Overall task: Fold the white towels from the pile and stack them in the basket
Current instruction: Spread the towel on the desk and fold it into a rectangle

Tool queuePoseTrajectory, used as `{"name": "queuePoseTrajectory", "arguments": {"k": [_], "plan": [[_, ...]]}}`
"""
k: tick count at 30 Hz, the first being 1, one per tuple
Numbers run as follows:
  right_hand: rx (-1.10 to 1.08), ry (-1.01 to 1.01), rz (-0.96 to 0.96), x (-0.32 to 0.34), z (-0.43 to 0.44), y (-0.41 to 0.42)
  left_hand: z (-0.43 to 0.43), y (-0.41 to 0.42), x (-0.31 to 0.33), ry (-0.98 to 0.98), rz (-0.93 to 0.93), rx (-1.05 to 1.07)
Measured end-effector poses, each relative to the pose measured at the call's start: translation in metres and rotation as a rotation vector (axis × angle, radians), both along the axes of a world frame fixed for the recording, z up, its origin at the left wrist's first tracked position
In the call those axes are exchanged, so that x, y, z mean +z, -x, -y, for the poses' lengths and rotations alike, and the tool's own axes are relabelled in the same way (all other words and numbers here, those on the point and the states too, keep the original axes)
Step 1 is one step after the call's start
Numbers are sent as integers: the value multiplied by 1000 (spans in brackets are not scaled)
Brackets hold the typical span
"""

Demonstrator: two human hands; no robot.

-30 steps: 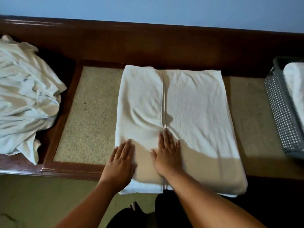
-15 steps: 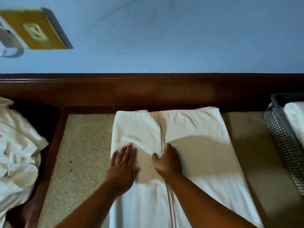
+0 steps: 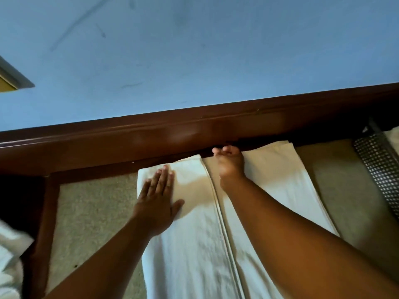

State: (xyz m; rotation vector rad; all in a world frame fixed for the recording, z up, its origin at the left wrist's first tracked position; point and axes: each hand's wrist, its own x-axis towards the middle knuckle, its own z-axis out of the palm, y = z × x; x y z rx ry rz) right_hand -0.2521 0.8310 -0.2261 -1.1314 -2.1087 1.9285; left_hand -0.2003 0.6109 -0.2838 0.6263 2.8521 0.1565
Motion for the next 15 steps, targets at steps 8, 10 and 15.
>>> {"name": "queuePoseTrajectory", "arguments": {"k": [8, 10, 15], "plan": [[46, -19, 179, 19, -59, -102, -34, -33, 24, -113, 62, -142], [50, -47, 202, 16, -77, -149, -60, -54, 38, -98, 85, -197], [-34, -199, 354, 12, -127, -275, -127, -123, 65, -41, 85, -420]]}}
